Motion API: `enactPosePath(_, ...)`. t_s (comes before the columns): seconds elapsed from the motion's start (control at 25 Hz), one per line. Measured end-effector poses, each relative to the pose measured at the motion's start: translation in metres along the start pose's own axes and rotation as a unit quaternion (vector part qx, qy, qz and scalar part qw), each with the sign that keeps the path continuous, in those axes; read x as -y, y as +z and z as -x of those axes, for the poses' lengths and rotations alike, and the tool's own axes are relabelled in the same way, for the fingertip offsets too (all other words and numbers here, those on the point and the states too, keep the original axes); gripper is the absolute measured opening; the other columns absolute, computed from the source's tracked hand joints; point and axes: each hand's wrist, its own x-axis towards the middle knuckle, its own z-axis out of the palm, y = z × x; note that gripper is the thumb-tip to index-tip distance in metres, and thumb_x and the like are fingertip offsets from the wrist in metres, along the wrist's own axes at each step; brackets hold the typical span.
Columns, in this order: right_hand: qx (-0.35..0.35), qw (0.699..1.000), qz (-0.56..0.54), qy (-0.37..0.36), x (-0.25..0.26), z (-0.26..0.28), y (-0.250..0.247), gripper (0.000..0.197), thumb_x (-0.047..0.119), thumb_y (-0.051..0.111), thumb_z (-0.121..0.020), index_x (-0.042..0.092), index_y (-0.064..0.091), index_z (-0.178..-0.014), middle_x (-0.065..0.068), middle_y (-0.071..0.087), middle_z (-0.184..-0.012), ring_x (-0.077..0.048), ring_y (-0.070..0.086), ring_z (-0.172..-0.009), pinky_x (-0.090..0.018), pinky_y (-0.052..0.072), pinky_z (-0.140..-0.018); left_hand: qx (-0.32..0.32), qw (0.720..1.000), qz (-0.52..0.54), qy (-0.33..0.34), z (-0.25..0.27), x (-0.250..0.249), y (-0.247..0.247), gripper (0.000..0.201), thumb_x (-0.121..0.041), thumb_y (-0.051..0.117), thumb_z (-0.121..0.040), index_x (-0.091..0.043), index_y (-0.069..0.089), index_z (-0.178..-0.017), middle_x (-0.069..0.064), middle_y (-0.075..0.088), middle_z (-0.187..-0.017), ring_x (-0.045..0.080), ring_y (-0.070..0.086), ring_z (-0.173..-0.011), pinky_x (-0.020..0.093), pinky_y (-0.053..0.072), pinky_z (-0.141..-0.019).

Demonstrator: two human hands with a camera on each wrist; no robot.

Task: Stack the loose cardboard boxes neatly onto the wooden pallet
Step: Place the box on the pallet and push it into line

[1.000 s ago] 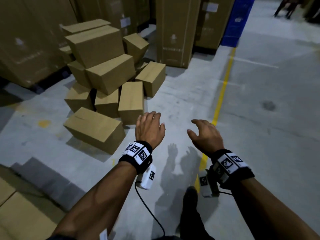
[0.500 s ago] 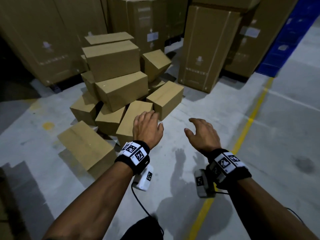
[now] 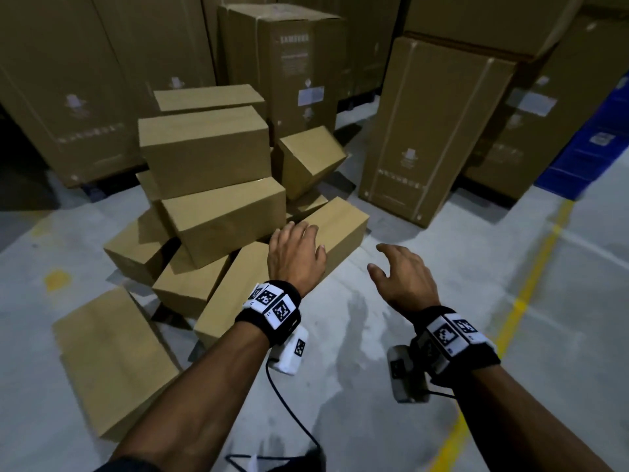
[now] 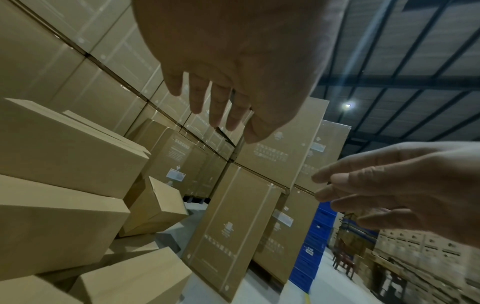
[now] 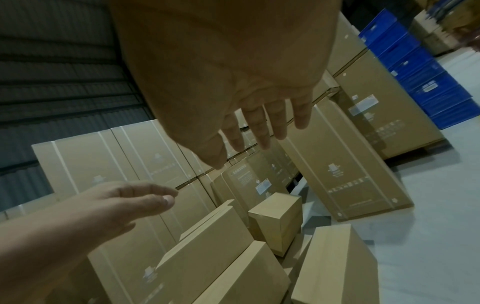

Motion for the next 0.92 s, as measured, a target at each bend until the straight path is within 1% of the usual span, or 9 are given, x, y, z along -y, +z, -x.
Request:
enactPosePath(0.16, 0.029, 0.999, -0.006, -0.024, -0.012, -0.096, 0.0, 0.051, 0.038, 0.053, -0.101, 0.017, 0.047, -0.147, -0.007, 0.049, -0.149, -0.029, 0.044, -0.136, -0.039, 0.035, -0.108, -0.001, 0.999, -0.019, -0.031, -0.083, 0.0, 0.01, 0.049, -0.038, 0.044, -0.101, -0.018, 0.042, -0.146, 0.003, 0.039, -0.155, 0.021, 0.027, -0.146, 0.041, 0.014, -0.121)
enactPosePath(0.36, 0.062, 0.995, -0.017, -0.077, -0.032, -0.236, 0.024, 0.05, 0.039, 0.054, -0.1, 0.02, 0.047, -0.146, -0.007, 0.05, -0.148, -0.028, 0.045, -0.135, -0.041, 0.039, -0.108, 0.0, 0.992, -0.036, -0.123, -0.172, 0.017, 0.052, 0.05, -0.037, 0.043, -0.102, -0.016, 0.04, -0.147, 0.003, 0.035, -0.157, 0.02, 0.024, -0.148, 0.039, 0.01, -0.121)
enactPosePath(0.52, 0.101, 0.986, -0.016, -0.132, -0.041, -0.35, 0.031, 0.051, 0.04, 0.053, -0.1, 0.022, 0.045, -0.147, -0.004, 0.048, -0.15, -0.026, 0.042, -0.138, -0.041, 0.037, -0.109, -0.008, 0.977, -0.054, -0.207, -0.251, 0.02, 0.083, 0.049, -0.036, 0.045, -0.101, -0.014, 0.044, -0.144, 0.005, 0.039, -0.154, 0.022, 0.028, -0.145, 0.041, 0.016, -0.121)
enactPosePath(0.6, 0.119, 0.978, -0.019, -0.168, -0.039, -0.401, 0.027, 0.051, 0.039, 0.054, -0.1, 0.022, 0.046, -0.147, -0.006, 0.049, -0.149, -0.027, 0.043, -0.137, -0.041, 0.037, -0.109, -0.016, 0.969, -0.054, -0.241, -0.284, 0.015, 0.085, 0.05, -0.036, 0.046, -0.1, -0.013, 0.045, -0.144, 0.005, 0.041, -0.154, 0.023, 0.03, -0.144, 0.04, 0.018, -0.12)
enactPosePath(0.72, 0.138, 0.964, -0.014, -0.226, -0.029, -0.465, 0.02, 0.052, 0.039, 0.054, -0.1, 0.02, 0.046, -0.148, -0.007, 0.05, -0.148, -0.028, 0.044, -0.136, -0.042, 0.037, -0.11, -0.047, 0.956, -0.071, -0.279, -0.328, 0.016, 0.085, 0.05, -0.037, 0.047, -0.099, -0.017, 0.046, -0.144, 0.003, 0.043, -0.152, 0.022, 0.032, -0.143, 0.04, 0.02, -0.118)
enactPosePath(0.92, 0.164, 0.944, -0.001, -0.285, -0.001, -0.543, 0.022, 0.054, 0.04, 0.051, -0.101, 0.022, 0.041, -0.15, -0.007, 0.046, -0.151, -0.028, 0.039, -0.138, -0.043, 0.034, -0.11, -0.037, 0.936, -0.1, -0.335, -0.382, 0.042, 0.089, 0.051, -0.038, 0.045, -0.097, -0.018, 0.045, -0.145, 0.003, 0.041, -0.154, 0.025, 0.031, -0.144, 0.042, 0.023, -0.118)
